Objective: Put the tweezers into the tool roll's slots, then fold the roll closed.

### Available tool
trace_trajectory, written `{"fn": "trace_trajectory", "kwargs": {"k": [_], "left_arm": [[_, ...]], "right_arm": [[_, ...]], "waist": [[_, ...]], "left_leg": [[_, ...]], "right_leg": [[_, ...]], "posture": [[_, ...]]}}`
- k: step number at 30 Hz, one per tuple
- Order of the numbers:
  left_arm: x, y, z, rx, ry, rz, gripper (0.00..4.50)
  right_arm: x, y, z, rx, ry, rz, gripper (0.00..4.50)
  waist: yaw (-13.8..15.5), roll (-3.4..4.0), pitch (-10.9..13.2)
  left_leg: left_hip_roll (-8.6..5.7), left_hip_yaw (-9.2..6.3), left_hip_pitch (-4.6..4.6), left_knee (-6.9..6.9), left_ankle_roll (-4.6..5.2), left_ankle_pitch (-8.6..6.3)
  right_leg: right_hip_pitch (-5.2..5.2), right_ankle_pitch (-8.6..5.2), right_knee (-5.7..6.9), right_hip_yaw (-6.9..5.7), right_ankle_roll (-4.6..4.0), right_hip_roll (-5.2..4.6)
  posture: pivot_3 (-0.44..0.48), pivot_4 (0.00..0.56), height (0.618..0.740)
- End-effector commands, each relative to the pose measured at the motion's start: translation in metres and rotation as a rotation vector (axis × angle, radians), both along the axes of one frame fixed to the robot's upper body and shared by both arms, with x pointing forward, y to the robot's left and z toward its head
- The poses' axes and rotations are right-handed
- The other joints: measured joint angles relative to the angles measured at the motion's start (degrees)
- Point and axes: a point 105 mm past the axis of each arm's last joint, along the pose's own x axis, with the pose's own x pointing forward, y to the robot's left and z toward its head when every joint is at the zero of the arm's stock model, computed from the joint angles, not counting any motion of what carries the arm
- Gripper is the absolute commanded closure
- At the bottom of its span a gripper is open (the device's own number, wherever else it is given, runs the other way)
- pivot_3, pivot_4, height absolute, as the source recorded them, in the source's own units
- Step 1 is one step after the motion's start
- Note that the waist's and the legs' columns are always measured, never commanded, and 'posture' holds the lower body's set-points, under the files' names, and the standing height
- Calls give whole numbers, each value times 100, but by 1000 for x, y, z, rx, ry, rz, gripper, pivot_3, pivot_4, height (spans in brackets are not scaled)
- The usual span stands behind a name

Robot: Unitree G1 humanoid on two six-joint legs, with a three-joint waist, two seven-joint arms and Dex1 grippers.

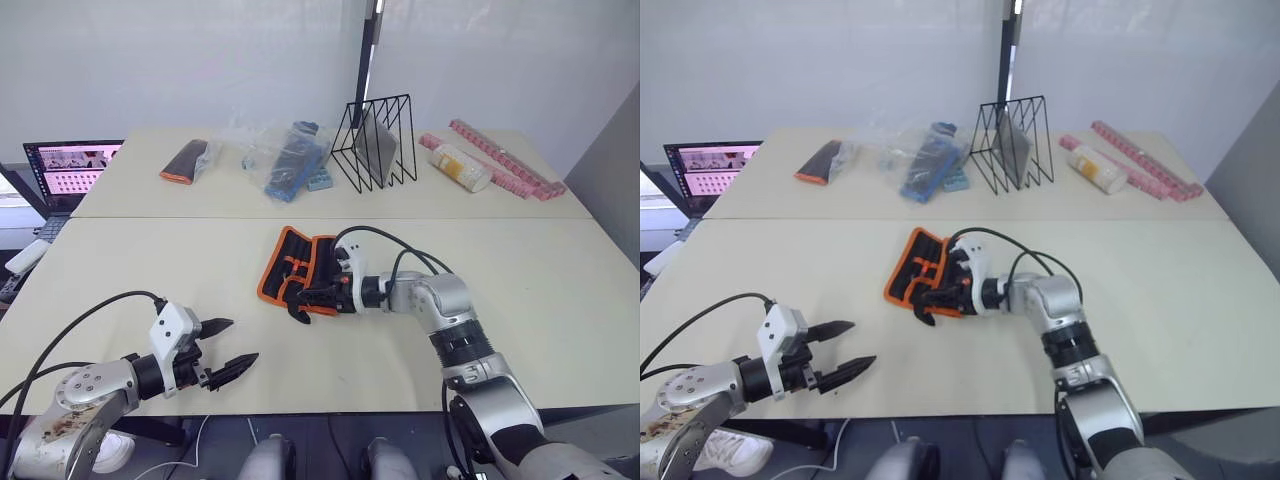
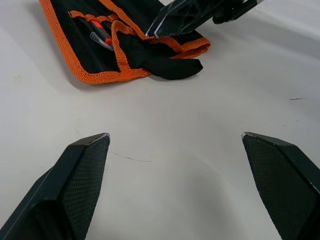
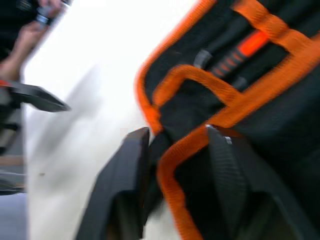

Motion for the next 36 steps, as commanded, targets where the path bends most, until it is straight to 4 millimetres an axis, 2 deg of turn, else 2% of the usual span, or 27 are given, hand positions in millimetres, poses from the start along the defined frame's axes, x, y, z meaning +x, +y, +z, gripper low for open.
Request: {"fn": "trace_trajectory", "kwargs": {"k": [1, 3, 7, 8, 12, 18, 23, 26, 30, 36], "left_arm": [[4, 0, 7, 12, -36, -23, 0], [6, 1, 8, 7, -38, -22, 0], [11, 2, 12, -15, -41, -14, 0], [12, 3, 13, -23, -42, -11, 0], [17, 2, 18, -79, -37, 5, 0], [25, 1, 24, -173, -9, 49, 0], [32, 6, 26, -225, 27, 98, 0], [44, 12, 20, -255, 98, 165, 0], [66, 10, 29, -378, 134, 205, 0], [88, 0, 30, -423, 198, 209, 0]], "right_arm": [[2, -11, 54, 181, -189, 15, 1193], [3, -25, 74, 243, -254, 2, 532], [9, -44, 81, 244, -352, -44, 532], [10, -47, 77, 219, -382, -50, 1135], [1, -44, 47, 97, -497, 18, 2432], [-3, -34, 3, -31, -546, 80, 4467], [2, -37, -25, -136, -524, 75, 4467], [1, -40, -40, -209, -520, 101, 4467], [0, -40, -44, -227, -513, 107, 4467], [-1, -39, -44, -231, -516, 106, 4467]], "waist": [[8, 0, 1], [20, 0, 1], [11, 0, 0], [8, 0, 0], [5, -1, 0], [-6, -2, 1], [11, -2, 1], [14, -2, 1], [23, -8, -2], [9, -14, -5]], "left_leg": [[0, 0, -1, 0, 0, 0], [-1, -1, -1, 0, 0, 0], [-1, -3, -1, 0, 0, 0], [-1, -2, -1, -1, 0, 0], [0, -1, -1, -3, 0, 0], [3, 0, -4, -1, -4, 2], [1, -2, -4, 1, -9, 5], [0, -4, -3, 2, -10, 6], [-2, -15, 4, 5, -13, 8], [-3, -16, 4, 6, -18, 10]], "right_leg": [[0, 0, 0, 0, 0, 0], [-1, 0, -2, 0, 1, -1], [1, 1, -4, -1, 2, 0], [3, 1, -3, -1, 2, 0], [8, 1, 0, 0, 1, 1], [7, 2, 1, 2, 1, 4], [8, 2, 1, 2, 1, 3], [7, 2, 0, 2, 1, 3], [7, 2, 0, -2, 2, 7], [20, 3, 13, 1, 0, 9]], "posture": [[0, 150, 685], [0, 150, 685], [0, 150, 685], [0, 150, 685], [0, 150, 685], [0, 150, 685], [0, 150, 685], [0, 150, 685], [0, 150, 685], [0, 150, 685]]}}
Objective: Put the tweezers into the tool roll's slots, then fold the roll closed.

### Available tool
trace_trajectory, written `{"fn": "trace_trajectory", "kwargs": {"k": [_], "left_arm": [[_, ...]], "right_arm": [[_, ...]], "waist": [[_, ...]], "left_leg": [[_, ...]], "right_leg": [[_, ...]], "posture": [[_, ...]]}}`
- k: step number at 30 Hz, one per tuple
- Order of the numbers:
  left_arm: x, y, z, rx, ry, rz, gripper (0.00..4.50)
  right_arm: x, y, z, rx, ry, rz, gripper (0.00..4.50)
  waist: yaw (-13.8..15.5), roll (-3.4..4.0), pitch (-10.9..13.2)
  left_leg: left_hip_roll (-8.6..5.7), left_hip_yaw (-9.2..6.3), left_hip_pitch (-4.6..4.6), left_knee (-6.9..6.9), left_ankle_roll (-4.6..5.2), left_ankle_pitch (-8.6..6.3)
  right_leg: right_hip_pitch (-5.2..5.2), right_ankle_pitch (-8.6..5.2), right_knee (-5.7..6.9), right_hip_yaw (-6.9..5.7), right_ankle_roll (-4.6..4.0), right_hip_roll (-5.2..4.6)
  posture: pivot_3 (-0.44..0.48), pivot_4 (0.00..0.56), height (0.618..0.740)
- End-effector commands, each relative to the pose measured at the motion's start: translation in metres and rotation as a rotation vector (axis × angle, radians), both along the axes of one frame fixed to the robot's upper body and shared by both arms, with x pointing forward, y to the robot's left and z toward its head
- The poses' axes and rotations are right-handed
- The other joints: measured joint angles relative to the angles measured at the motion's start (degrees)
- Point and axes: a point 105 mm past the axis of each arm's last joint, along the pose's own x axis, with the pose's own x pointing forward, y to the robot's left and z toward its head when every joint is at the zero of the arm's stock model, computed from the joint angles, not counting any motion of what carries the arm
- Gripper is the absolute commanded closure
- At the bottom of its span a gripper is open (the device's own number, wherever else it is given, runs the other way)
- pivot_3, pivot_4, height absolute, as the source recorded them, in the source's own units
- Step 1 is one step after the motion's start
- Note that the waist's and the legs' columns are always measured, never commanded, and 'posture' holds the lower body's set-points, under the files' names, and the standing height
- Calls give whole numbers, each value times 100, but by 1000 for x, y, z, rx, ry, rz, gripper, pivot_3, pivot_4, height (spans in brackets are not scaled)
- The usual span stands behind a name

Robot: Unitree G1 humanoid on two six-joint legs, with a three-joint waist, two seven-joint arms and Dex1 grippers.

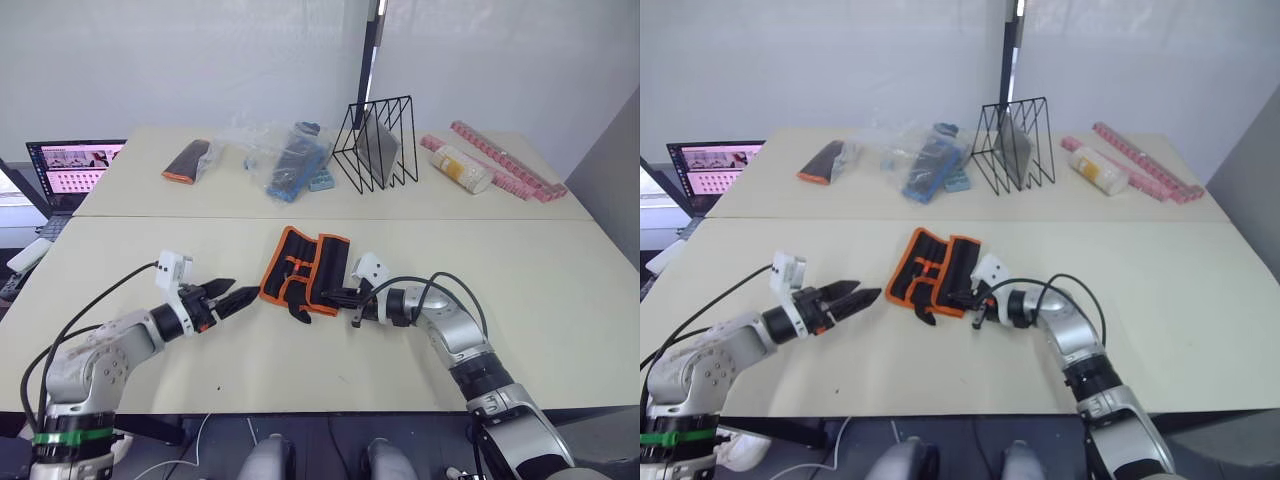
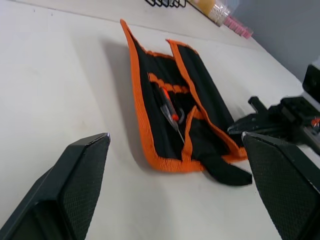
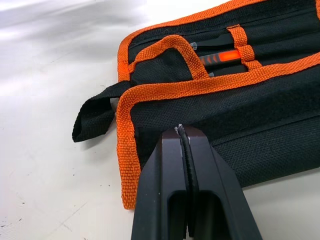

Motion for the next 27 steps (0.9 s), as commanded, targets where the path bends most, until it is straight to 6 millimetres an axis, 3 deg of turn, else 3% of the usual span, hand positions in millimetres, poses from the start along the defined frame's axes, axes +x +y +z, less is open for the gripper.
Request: {"fn": "trace_trajectory", "kwargs": {"k": [1, 9, 14, 23, 27], "left_arm": [[7, -3, 1, -16, 28, -7, 0], [19, -18, -23, 15, 143, -39, 0], [30, -25, -21, -64, 147, -25, 1516], [27, -34, -13, -89, 133, -77, 4486], [30, -36, 1, -172, 101, -73, 4486]], "right_arm": [[-3, -2, -11, -42, 23, -6, 4467], [-5, -2, -9, -40, 18, -15, 4467], [-5, -3, -9, -41, 25, -23, 4500], [-3, -4, -6, -39, 31, -40, 4500], [-3, -4, -7, -42, 32, -44, 4500]], "waist": [[-3, 0, 0], [19, -1, 0], [22, -2, -1], [3, -2, -1], [9, -3, 0]], "left_leg": [[-1, 0, 0, 0, 0, 0], [-1, -1, 0, 0, -3, 2], [-2, -2, 0, 1, -6, 4], [-2, -1, -1, 0, -6, 4], [-1, -1, -1, 0, -6, 4]], "right_leg": [[0, 0, 1, 0, 0, 0], [0, 0, 4, 1, -1, 0], [1, 0, 4, 1, -1, -1], [-3, 1, 7, 3, -2, -1], [-3, 1, 7, 3, -2, -1]], "posture": [[0, 150, 685], [0, 150, 685], [0, 150, 685], [0, 150, 685], [0, 150, 685]]}}
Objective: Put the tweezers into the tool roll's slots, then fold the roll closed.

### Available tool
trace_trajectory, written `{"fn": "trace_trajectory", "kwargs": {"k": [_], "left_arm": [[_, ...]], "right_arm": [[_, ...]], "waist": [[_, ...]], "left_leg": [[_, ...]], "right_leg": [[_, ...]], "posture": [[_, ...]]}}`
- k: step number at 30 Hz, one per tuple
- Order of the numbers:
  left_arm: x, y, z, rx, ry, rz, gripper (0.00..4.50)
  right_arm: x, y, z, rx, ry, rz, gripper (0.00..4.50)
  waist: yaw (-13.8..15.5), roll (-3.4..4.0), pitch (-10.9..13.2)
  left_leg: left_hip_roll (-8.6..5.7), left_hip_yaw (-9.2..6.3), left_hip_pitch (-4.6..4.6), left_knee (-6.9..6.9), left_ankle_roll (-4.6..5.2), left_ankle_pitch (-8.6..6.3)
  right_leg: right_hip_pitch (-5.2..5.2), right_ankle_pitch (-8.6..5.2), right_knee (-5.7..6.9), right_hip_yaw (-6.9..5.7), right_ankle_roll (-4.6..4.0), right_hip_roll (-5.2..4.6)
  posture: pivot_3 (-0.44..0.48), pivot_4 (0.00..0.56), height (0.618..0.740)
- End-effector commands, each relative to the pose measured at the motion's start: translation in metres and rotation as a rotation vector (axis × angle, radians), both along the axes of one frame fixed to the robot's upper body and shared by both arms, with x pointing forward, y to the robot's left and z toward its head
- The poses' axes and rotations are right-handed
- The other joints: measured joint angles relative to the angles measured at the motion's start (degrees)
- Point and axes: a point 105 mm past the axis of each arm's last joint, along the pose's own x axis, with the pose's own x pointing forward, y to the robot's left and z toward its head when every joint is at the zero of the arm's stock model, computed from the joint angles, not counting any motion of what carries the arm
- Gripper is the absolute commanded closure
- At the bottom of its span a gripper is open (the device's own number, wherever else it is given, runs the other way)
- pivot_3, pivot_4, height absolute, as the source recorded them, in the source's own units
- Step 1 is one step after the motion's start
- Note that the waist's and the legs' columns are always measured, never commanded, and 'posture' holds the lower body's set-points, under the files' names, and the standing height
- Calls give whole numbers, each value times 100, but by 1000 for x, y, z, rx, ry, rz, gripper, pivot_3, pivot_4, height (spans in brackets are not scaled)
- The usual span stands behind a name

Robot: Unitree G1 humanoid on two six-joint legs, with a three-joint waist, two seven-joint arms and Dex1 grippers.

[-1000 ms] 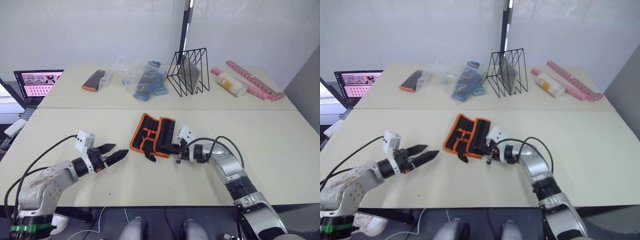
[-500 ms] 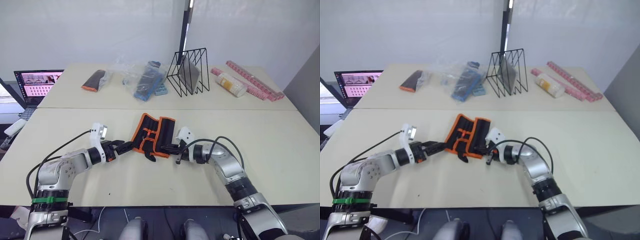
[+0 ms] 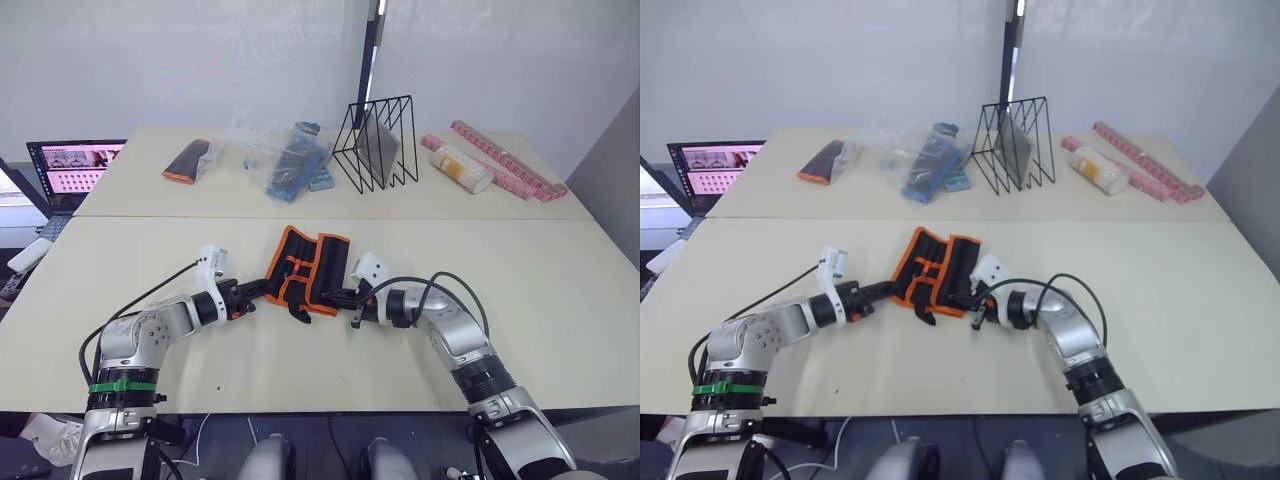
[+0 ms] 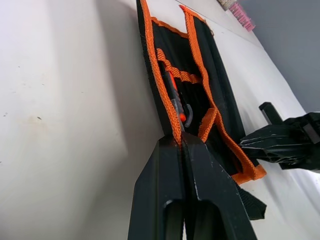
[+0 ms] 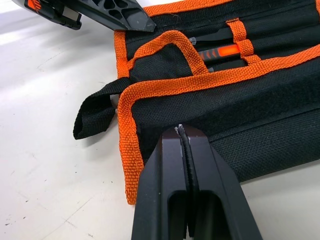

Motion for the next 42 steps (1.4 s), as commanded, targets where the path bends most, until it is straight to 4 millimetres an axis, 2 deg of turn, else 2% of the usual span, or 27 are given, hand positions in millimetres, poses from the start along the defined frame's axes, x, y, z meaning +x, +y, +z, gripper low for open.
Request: {"fn": "trace_trajectory", "kwargs": {"k": [1, 5, 7, 14, 19, 22, 27, 30, 36, 39, 42], "left_arm": [[2, -8, 32, -75, -98, -33, 4486], [-13, -39, 41, -95, -124, -194, 4486], [-17, -47, 42, -93, -127, -232, 4486], [-10, -80, 34, -35, -139, -295, 4486], [0, -99, 13, 72, -109, -312, 4486], [-1, -99, -9, 168, -52, -328, 4486], [-6, -94, -27, 234, -12, -357, 4486], [-11, -92, -36, 267, 5, -378, 4486], [-12, -93, -47, 305, 10, -396, 4486], [-12, -93, -51, 329, 2, -407, 4486], [-12, -93, -52, 342, -8, -413, 4486]], "right_arm": [[-2, -3, -8, -27, 24, -14, 4500], [-1, -3, -13, -38, 40, -37, 4500], [0, -3, -13, -41, 41, -44, 4500], [-3, -1, -16, -41, 50, -47, 4500], [-3, -1, -15, -40, 48, -54, 4500], [-3, -2, -13, -39, 41, -58, 4500], [-1, -11, -5, -48, 13, -61, 4500], [1, -21, 7, -17, 8, -68, 4500], [-2, -38, 46, 110, 16, -49, 4500], [0, -35, 65, 171, -5, -41, 4500], [5, -21, 72, 179, -29, -33, 4500]], "waist": [[2, -1, 0], [0, -1, 0], [0, -1, 0], [1, -2, 0], [-2, -3, -1], [4, -3, -2], [24, -3, -3], [38, -3, -3], [37, -3, -3], [36, -3, -3], [35, -2, -3]], "left_leg": [[0, 0, 0, 0, 0, 0], [0, 0, 0, 0, 0, 0], [0, 0, 0, 0, -1, 1], [-2, 1, 0, 1, -3, 2], [-3, 1, 0, 2, -2, 2], [-3, 1, 0, 2, -2, 2], [-4, -2, 2, 6, -2, 3], [-4, -4, 3, 7, -1, 2], [-3, -4, 2, 4, 4, -1], [-1, -5, 4, 4, 6, -2], [0, -5, 6, 5, 5, -2]], "right_leg": [[0, 0, 0, 0, 0, 0], [0, 0, 0, 0, 0, 0], [2, 0, 0, 0, 0, -1], [4, 0, 0, 1, -1, 0], [5, 0, 0, 0, -1, 1], [6, 0, 1, 0, -1, 1], [15, 0, 0, -2, 0, 1], [19, 0, -2, -2, 0, 1], [19, 0, -8, -2, 0, 1], [26, 0, -12, -4, 0, 3], [28, 0, -13, -4, 0, 3]], "posture": [[0, 150, 685], [0, 150, 685], [0, 150, 685], [0, 150, 685], [0, 150, 685], [0, 150, 685], [0, 150, 685], [0, 150, 685], [0, 150, 685], [0, 150, 685], [0, 150, 685]]}}
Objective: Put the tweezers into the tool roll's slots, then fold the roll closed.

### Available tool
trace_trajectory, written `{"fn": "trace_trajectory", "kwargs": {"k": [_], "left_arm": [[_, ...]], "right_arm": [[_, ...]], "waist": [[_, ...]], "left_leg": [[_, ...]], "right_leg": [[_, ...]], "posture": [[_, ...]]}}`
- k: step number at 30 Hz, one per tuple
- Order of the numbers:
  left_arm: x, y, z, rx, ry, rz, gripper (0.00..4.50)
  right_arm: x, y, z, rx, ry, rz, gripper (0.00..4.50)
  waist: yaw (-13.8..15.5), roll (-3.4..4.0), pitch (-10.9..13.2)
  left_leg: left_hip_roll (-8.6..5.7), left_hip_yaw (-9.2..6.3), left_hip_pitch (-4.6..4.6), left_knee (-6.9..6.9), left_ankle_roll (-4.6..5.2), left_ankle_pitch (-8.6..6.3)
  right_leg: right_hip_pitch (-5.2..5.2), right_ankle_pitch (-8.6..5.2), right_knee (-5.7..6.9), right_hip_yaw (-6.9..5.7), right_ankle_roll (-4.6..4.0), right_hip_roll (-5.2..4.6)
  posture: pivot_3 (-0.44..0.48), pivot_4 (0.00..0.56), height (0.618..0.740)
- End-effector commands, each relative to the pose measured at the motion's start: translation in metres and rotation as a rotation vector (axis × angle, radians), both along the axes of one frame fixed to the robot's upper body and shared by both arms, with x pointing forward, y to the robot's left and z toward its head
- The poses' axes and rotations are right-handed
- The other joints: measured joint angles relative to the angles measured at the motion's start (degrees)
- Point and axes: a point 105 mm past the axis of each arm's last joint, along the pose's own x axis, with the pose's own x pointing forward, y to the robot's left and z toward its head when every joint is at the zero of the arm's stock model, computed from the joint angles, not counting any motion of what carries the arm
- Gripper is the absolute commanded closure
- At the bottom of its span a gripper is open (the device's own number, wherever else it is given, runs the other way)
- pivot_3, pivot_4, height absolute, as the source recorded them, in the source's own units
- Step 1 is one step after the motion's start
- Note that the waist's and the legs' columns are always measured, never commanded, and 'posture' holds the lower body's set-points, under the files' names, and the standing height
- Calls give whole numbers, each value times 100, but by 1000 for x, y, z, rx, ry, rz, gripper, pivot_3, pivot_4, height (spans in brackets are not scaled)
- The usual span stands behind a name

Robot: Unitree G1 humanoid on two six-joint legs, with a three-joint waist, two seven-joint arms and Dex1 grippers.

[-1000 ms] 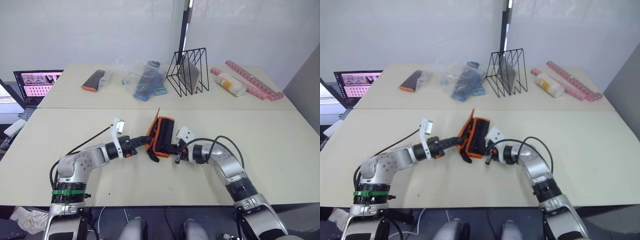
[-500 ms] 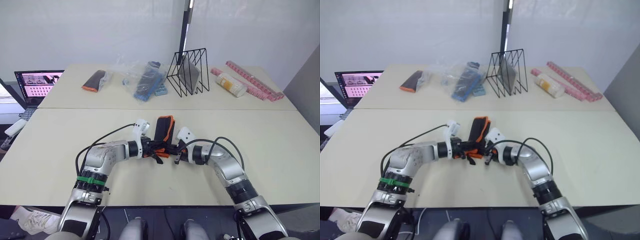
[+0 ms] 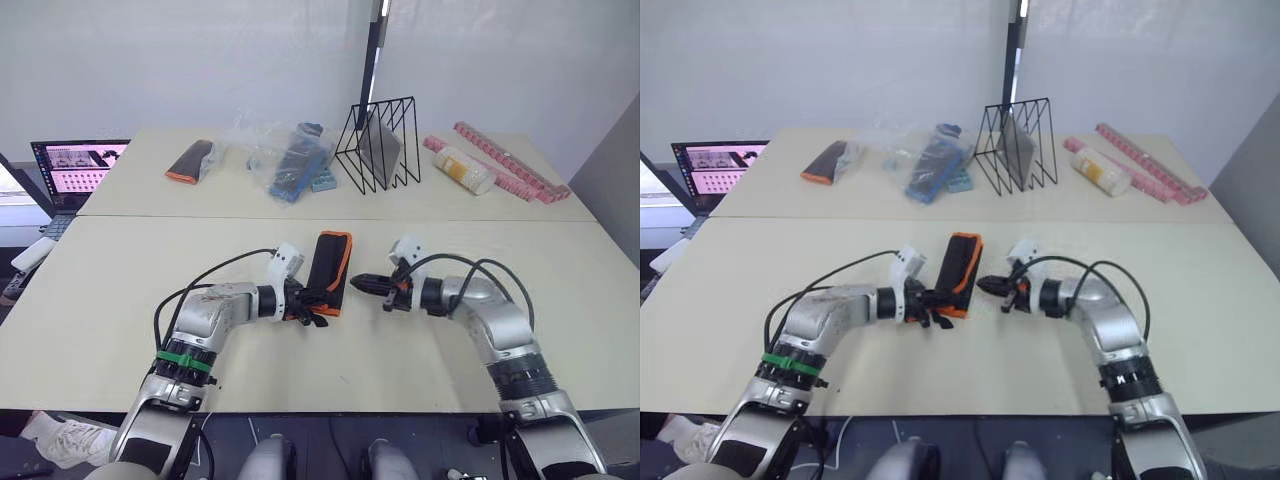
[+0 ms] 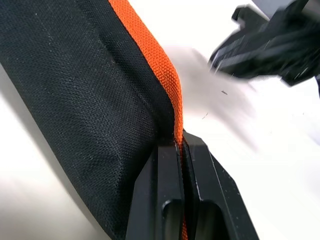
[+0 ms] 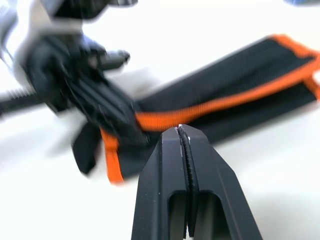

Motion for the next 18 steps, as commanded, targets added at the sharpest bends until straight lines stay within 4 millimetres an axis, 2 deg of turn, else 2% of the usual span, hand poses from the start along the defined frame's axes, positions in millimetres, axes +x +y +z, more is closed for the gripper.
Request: {"fn": "trace_trajectory", "kwargs": {"k": [1, 7, 11, 14, 18], "left_arm": [[-12, 4, -39, 101, 102, -4, 4486], [-13, 8, -42, 140, 73, -7, 4486], [-13, 13, -38, 154, 28, 2, 4486], [-20, 17, -30, 136, 12, -27, 3611], [-30, 29, -11, 114, -24, -27, 2294]], "right_arm": [[6, 20, 23, 26, -85, 20, 4500], [21, 49, -4, -79, -84, 26, 4500], [25, 49, -38, -186, -42, 24, 4500], [28, 38, -55, -244, -27, 4, 4500], [27, 31, -64, -251, -13, 9, 4500]], "waist": [[-3, 0, 0], [5, 0, -1], [-38, 2, -2], [-53, 1, -2], [-64, 5, -4]], "left_leg": [[0, 0, 2, 0, 0, 0], [-3, -7, 30, -3, 3, -3], [-4, -6, 44, -9, 6, -5], [2, -6, 66, -15, 5, -5], [5, -5, 82, -26, 3, -6]], "right_leg": [[1, 0, 0, 0, 0, 0], [34, 0, -10, -4, 1, 1], [46, -1, -16, -2, 1, 1], [61, -1, -16, -1, 1, 7], [66, -1, -18, 5, 0, 9]], "posture": [[0, 150, 685], [0, 150, 685], [0, 150, 685], [0, 150, 685], [0, 150, 685]]}}
